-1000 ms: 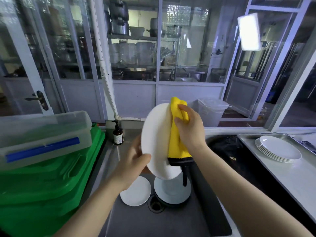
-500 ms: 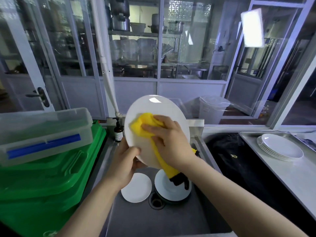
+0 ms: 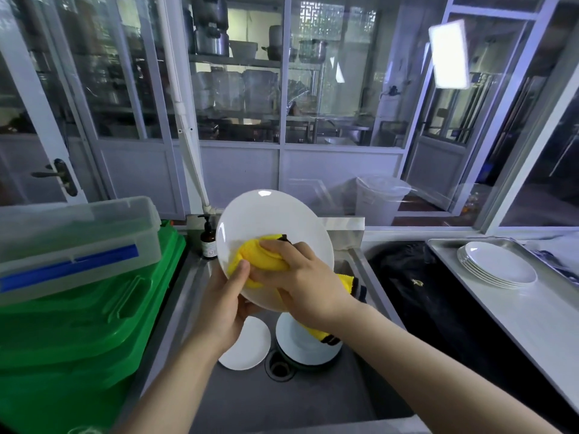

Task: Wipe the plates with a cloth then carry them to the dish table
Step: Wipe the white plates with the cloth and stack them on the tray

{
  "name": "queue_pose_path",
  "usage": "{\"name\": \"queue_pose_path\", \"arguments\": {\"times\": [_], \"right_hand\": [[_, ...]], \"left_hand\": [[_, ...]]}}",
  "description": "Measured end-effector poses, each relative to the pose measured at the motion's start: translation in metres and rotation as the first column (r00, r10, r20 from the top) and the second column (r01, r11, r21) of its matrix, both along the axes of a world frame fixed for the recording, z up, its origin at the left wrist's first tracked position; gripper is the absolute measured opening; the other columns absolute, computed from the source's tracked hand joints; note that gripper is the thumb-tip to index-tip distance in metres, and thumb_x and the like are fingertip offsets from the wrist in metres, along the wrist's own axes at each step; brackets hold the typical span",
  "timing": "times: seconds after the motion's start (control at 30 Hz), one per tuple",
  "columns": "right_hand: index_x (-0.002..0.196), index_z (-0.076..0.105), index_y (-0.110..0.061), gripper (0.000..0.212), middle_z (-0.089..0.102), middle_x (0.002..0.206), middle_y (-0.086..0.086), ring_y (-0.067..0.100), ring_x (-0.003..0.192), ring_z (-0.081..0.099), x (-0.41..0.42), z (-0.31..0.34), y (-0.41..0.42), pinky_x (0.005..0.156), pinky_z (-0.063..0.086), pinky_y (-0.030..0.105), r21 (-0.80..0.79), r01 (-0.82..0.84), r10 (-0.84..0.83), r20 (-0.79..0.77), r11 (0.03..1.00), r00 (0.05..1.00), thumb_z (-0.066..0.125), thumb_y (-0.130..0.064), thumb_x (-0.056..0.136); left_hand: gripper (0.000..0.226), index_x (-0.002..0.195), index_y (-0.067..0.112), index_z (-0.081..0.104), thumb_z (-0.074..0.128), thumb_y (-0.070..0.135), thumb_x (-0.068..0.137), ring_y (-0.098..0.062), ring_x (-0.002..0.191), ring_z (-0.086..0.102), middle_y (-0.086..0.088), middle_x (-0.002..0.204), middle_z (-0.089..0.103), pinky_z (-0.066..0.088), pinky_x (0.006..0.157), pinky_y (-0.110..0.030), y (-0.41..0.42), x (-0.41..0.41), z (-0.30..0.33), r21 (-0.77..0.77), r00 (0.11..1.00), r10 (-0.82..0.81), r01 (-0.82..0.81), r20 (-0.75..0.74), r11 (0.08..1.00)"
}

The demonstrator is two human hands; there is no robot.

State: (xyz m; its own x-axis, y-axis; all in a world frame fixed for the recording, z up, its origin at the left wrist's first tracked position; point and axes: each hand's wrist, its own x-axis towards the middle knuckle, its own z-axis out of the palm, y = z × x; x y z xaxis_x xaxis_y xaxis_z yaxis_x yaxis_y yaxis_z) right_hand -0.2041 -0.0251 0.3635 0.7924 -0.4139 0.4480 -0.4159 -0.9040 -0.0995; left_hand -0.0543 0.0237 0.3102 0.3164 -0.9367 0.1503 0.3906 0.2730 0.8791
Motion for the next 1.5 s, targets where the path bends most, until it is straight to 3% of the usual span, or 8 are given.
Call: {"name": "queue_pose_path", "arguments": {"times": [0.2, 0.47, 0.63, 0.77, 0.9, 1.0, 1.1, 1.5], "right_hand": [[0.117, 0.068, -0.036, 0.049, 0.047, 0.142, 0.003, 0.038, 0.102, 0.049, -0.039, -0.018, -0.018, 0.081, 0.05, 0.04, 0.009, 0.075, -0.074, -0.09, 0.997, 0.993, 0.052, -0.004, 0.084], [0.113, 0.07, -0.033, 0.054, 0.057, 0.129, 0.012, 0.043, 0.086, 0.053, -0.064, -0.042, -0.042, 0.072, 0.054, 0.046, -0.029, 0.346, -0.342, 0.101, 0.938, 0.934, 0.067, 0.003, 0.073], [0.123, 0.065, -0.032, 0.044, 0.048, 0.139, 0.014, 0.043, 0.103, 0.048, -0.062, -0.039, -0.037, 0.084, 0.049, 0.048, 0.085, 0.395, -0.404, 0.203, 0.915, 0.892, 0.05, -0.014, 0.086], [0.119, 0.067, -0.031, 0.048, 0.056, 0.13, 0.015, 0.041, 0.089, 0.056, -0.056, -0.048, -0.013, 0.074, 0.051, 0.039, -0.082, 0.244, -0.223, 0.21, 0.966, 0.952, 0.042, -0.016, 0.082], [0.121, 0.067, -0.03, 0.05, 0.056, 0.131, 0.015, 0.043, 0.092, 0.056, -0.078, -0.054, -0.025, 0.077, 0.052, 0.042, -0.031, 0.322, -0.309, 0.212, 0.946, 0.927, 0.035, -0.019, 0.083], [0.131, 0.055, -0.04, 0.051, 0.04, 0.146, 0.007, 0.038, 0.113, 0.041, -0.113, -0.063, -0.05, 0.085, 0.047, 0.04, 0.119, 0.518, -0.526, 0.058, 0.847, 0.848, 0.029, -0.028, 0.089], [0.133, 0.05, -0.045, 0.051, 0.033, 0.148, 0.002, 0.037, 0.109, 0.037, -0.154, -0.089, -0.066, 0.083, 0.048, 0.041, 0.139, 0.621, -0.623, -0.04, 0.771, 0.781, 0.044, -0.016, 0.091], [0.14, 0.033, -0.05, 0.066, 0.026, 0.147, -0.004, 0.026, 0.106, 0.036, -0.273, -0.218, -0.043, 0.071, 0.046, 0.033, 0.214, 0.663, -0.524, -0.461, 0.718, 0.716, 0.047, -0.008, 0.091]], "left_hand": [[0.048, 0.115, 0.028, 0.062, 0.057, 0.008, 0.072, -0.021, 0.092, 0.071, -0.002, 0.106, 0.073, 0.057, 0.058, -0.036, 0.0, 0.009, -0.01, -0.025, 0.995, 0.079, -0.08, -0.054, 0.996], [0.042, 0.09, 0.043, 0.071, 0.058, 0.012, 0.064, -0.012, 0.082, 0.07, 0.01, 0.088, 0.074, 0.054, 0.052, -0.03, 0.008, 0.011, -0.024, 0.16, 0.984, -0.051, 0.024, 0.168, 0.987], [0.055, 0.109, 0.017, 0.063, 0.066, 0.025, 0.055, -0.023, 0.084, 0.069, -0.002, 0.089, 0.074, 0.056, 0.058, -0.037, 0.003, -0.02, -0.035, 0.289, 0.921, -0.201, 0.103, 0.334, 0.952], [0.041, 0.102, 0.005, 0.064, 0.057, 0.014, 0.063, -0.015, 0.075, 0.07, 0.0, 0.077, 0.075, 0.055, 0.061, -0.034, -0.006, -0.047, -0.038, 0.308, 0.919, -0.206, 0.1, 0.336, 0.946], [0.035, 0.095, 0.003, 0.064, 0.057, 0.009, 0.062, -0.016, 0.07, 0.071, -0.003, 0.075, 0.075, 0.056, 0.055, -0.031, -0.013, -0.061, -0.042, 0.323, 0.928, -0.229, 0.129, 0.293, 0.938], [0.045, 0.107, 0.013, 0.061, 0.058, 0.012, 0.062, -0.015, 0.076, 0.07, 0.001, 0.083, 0.075, 0.055, 0.055, -0.03, -0.018, -0.07, -0.049, 0.342, 0.935, -0.226, 0.126, 0.272, 0.931], [0.04, 0.106, 0.025, 0.06, 0.062, 0.011, 0.069, -0.011, 0.074, 0.071, 0.007, 0.083, 0.074, 0.054, 0.052, -0.031, -0.024, -0.079, -0.057, 0.361, 0.953, -0.208, 0.118, 0.22, 0.925], [0.047, 0.114, 0.033, 0.062, 0.06, 0.003, 0.079, -0.029, 0.108, 0.059, 0.0, 0.112, 0.067, 0.056, 0.057, -0.034, -0.034, -0.129, -0.107, 0.455, 0.996, -0.082, 0.051, 0.047, 0.889]]}}
